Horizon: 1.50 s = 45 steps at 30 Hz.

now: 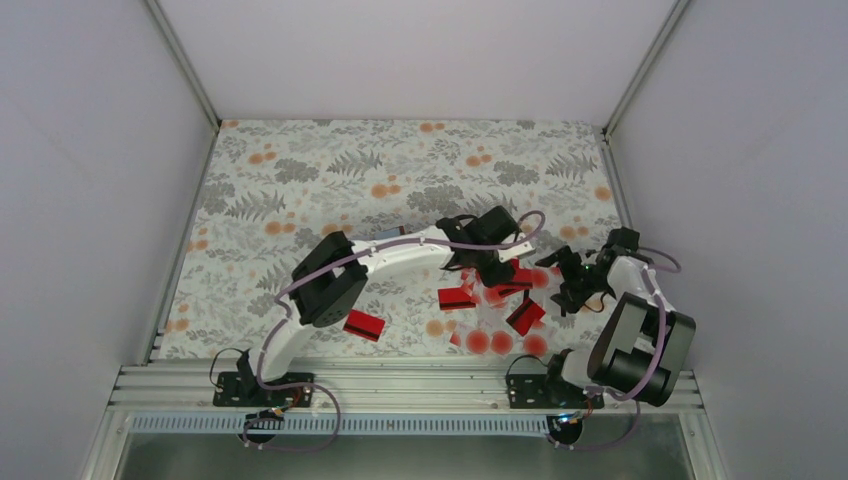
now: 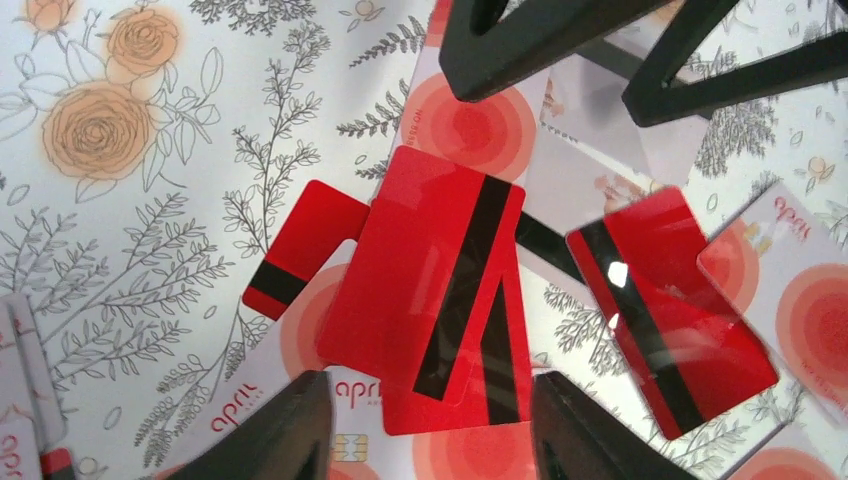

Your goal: Put the credit cards into the card holder

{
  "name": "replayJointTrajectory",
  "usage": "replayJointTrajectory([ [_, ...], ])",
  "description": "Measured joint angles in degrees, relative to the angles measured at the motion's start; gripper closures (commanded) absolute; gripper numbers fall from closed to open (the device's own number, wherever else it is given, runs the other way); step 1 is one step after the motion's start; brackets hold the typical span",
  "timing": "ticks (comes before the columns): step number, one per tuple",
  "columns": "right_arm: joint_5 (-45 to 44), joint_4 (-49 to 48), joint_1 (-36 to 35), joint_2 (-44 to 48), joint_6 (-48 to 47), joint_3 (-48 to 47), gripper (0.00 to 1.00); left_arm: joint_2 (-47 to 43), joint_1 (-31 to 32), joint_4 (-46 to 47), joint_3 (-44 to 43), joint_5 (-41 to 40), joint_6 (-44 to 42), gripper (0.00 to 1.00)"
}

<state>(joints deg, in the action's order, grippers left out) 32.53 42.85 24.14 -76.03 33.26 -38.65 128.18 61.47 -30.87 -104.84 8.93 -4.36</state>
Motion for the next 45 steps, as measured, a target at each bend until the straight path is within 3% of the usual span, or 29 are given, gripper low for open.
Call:
replayJointTrajectory([
  [4,2.27,-0.24,0.0,0.04,-0.44,1.09,0.05,-0.79,-0.76,1.64,2.51,1.84,-0.66,0.22],
  [13,-1.92,1.95,0.0,1.88,-0.5,0.39,0.01,4.63,-0.74,1.84,-3.13,3.17,-4.44,0.05],
  [21,-5.35,3.26,0.0,2.89,-0.52,-0.35,0.01,13.25,-0.33,-0.68,-12.59,2.93,-7.52,0.08],
  [27,-5.79,3.52,0.0,2.89,-0.74,-0.07,0.01,14.8,-0.24,-1.14,-13.68,1.51,-9.92,0.15],
  [36,-6.1,3.52,0.04,2.89,-1.46,0.09,0.01,14.82,0.26,-0.57,-13.68,-1.9,-10.93,0.44],
  [45,-5.92,3.45,0.04,2.89,-1.57,0.46,0.01,14.82,0.57,0.2,-13.66,-3.19,-10.62,0.46],
])
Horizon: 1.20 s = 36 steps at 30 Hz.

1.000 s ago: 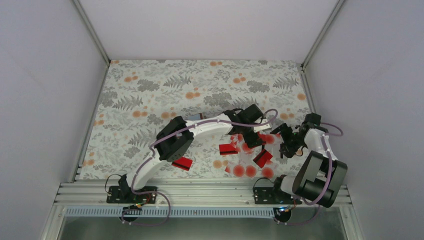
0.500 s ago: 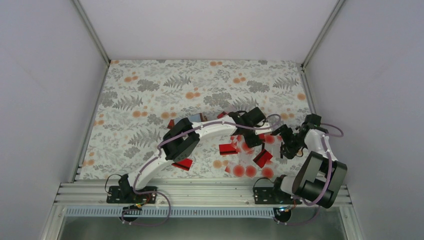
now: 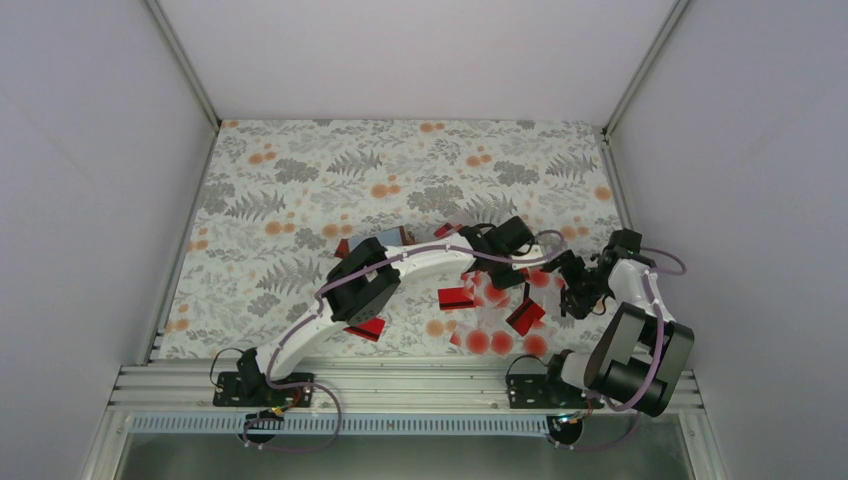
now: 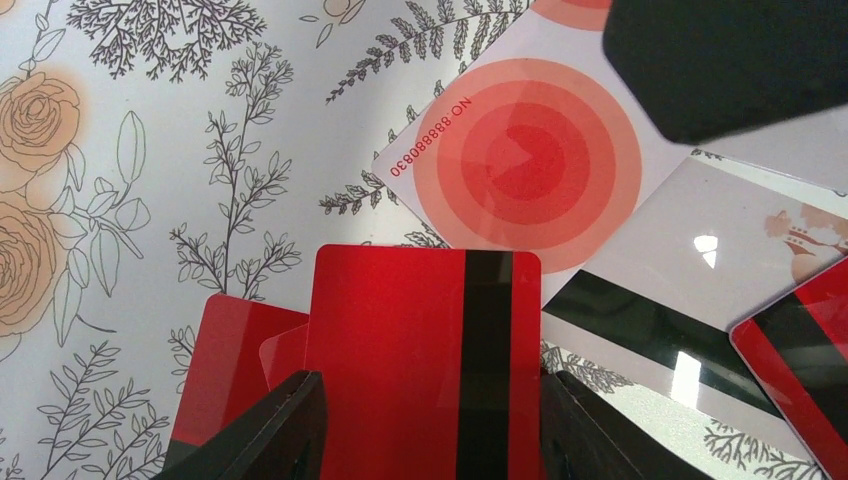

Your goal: Put the credit cards into the card holder

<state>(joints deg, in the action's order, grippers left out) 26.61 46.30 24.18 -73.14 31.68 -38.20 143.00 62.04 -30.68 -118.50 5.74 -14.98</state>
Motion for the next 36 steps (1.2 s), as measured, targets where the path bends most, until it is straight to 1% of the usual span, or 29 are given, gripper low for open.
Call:
replayJointTrajectory([
  [4,0.61,-0.11,0.0,0.0,-0.02,0.0,0.01,-0.02,-0.07,-0.11,-0.11,0.24,1.11,0.46],
  [9,2.58,-0.83,0.0,0.0,0.0,0.0,0.02,-0.9,-1.25,-0.22,-0.02,3.04,4.37,0.46],
  [19,9.75,-4.02,0.0,0.0,-0.04,0.0,0.05,-11.21,-5.33,2.27,5.27,6.99,9.7,0.45],
  [24,10.67,-4.59,-0.07,0.02,0.28,0.0,0.06,-12.9,-5.64,2.29,7.06,6.99,11.08,0.44],
  [29,7.56,-4.72,-2.4,1.05,6.43,0.15,0.05,-14.34,-7.3,1.4,11.19,7.15,16.2,0.42],
  [33,4.09,-4.46,-7.21,1.44,13.68,-0.55,0.05,-19.04,-9.73,0.35,17.4,6.01,20.26,0.4],
  [36,1.29,-3.69,-12.11,0.22,19.41,-3.08,0.06,-24.22,-11.3,0.04,22.21,4.42,22.29,0.37],
])
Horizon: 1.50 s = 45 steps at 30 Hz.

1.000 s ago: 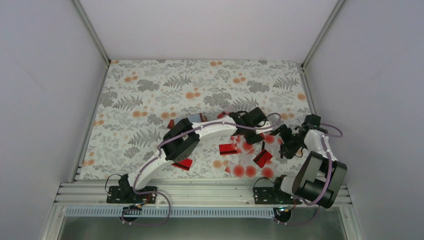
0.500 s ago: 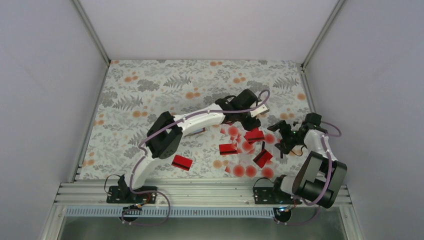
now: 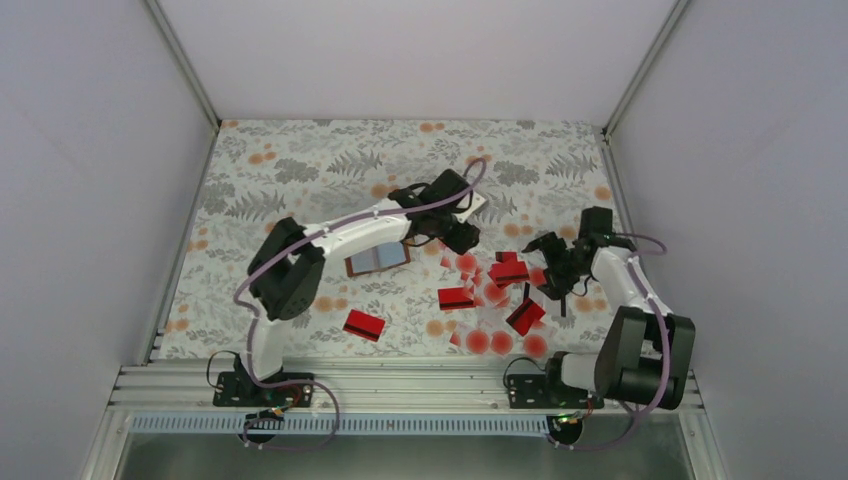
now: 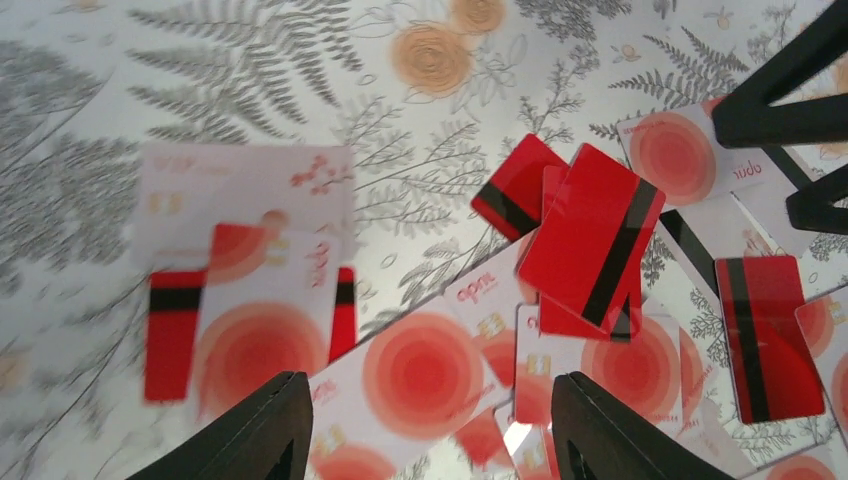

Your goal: Put the credit cards into the card holder

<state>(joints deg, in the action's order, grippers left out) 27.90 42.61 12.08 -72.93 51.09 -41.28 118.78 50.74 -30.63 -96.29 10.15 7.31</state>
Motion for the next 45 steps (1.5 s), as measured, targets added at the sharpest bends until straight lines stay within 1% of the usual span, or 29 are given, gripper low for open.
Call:
replayJointTrajectory([
  [3,-2.62,0.37,-3.78,-2.23,5.35,-2.69,0.08,-5.27,-1.14,0.15,4.9,-1.11,1.2,0.28],
  [5,-4.13,0.52,-5.77,-3.89,8.63,-3.69,0.09,-8.7,-1.97,0.17,8.41,-1.73,1.75,0.15],
  [6,-4.57,0.57,-6.54,-4.7,9.84,-4.0,0.09,-10.47,-2.49,0.17,10.23,-2.01,2.1,0.11],
  [9,-6.54,1.31,-9.44,-8.37,14.32,-5.44,0.09,-15.19,-4.66,0.42,15.28,-2.75,2.25,0.03],
  [12,-7.96,2.91,-12.11,-13.27,17.62,-8.31,0.09,-19.71,-7.45,0.68,19.98,-3.5,1.97,0.02],
  [16,-9.09,3.87,-15.26,-19.87,20.63,-13.0,0.17,-24.04,-11.15,1.18,24.48,-3.54,0.5,0.03],
  [20,-10.23,3.89,-17.42,-21.86,24.3,-14.12,0.22,-27.34,-14.4,1.75,28.11,-2.43,-0.79,0.03],
  [23,-10.95,4.42,-18.27,-22.18,26.03,-14.34,0.23,-30.12,-16.35,2.4,31.58,-0.76,-0.81,0.03],
  [29,-12.72,5.64,-18.71,-24.28,27.5,-14.75,0.23,-31.28,-16.83,3.17,33.64,1.05,-0.83,0.03],
  [38,-13.29,4.7,-18.88,-25.24,27.04,-14.51,0.36,-32.98,-16.87,4.92,34.95,2.62,-0.81,0.03],
  [40,-13.31,4.57,-18.88,-25.42,26.88,-14.56,0.35,-33.16,-16.87,5.01,35.04,2.73,-0.81,0.04],
  [43,-13.22,4.55,-18.88,-25.62,26.64,-14.62,0.3,-33.33,-16.87,5.07,35.04,2.82,-0.83,0.04],
  [45,-13.07,4.74,-18.88,-25.97,26.36,-14.99,0.28,-33.46,-16.87,5.07,35.04,2.86,-0.83,0.04],
])
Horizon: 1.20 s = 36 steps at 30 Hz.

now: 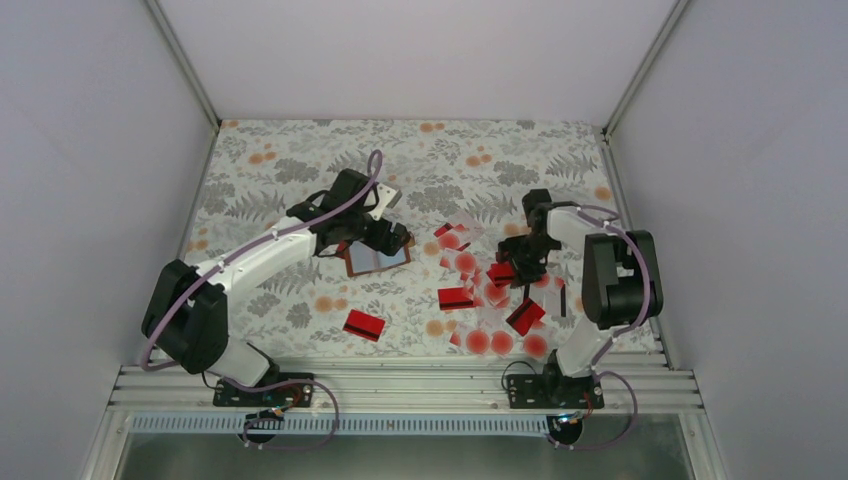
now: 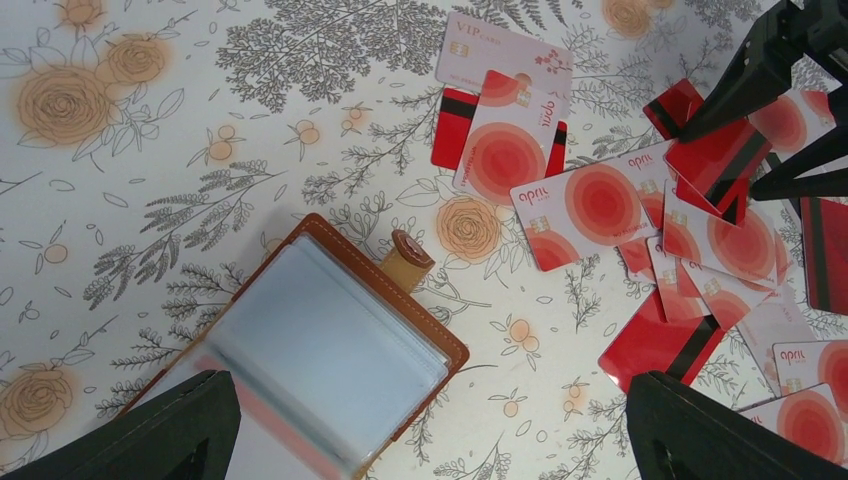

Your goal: Put the credit cards into the card holder

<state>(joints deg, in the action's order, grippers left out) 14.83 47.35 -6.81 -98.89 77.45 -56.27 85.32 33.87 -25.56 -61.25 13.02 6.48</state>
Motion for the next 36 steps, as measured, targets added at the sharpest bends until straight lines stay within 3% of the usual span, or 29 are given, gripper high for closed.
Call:
replayJointTrajectory([
  [36,-3.32,4.5,-0.48,-5.14,-7.5,-7.19,0.18,-0.28,0.0,-0.04,0.0,1.03,-0.07,0.05],
])
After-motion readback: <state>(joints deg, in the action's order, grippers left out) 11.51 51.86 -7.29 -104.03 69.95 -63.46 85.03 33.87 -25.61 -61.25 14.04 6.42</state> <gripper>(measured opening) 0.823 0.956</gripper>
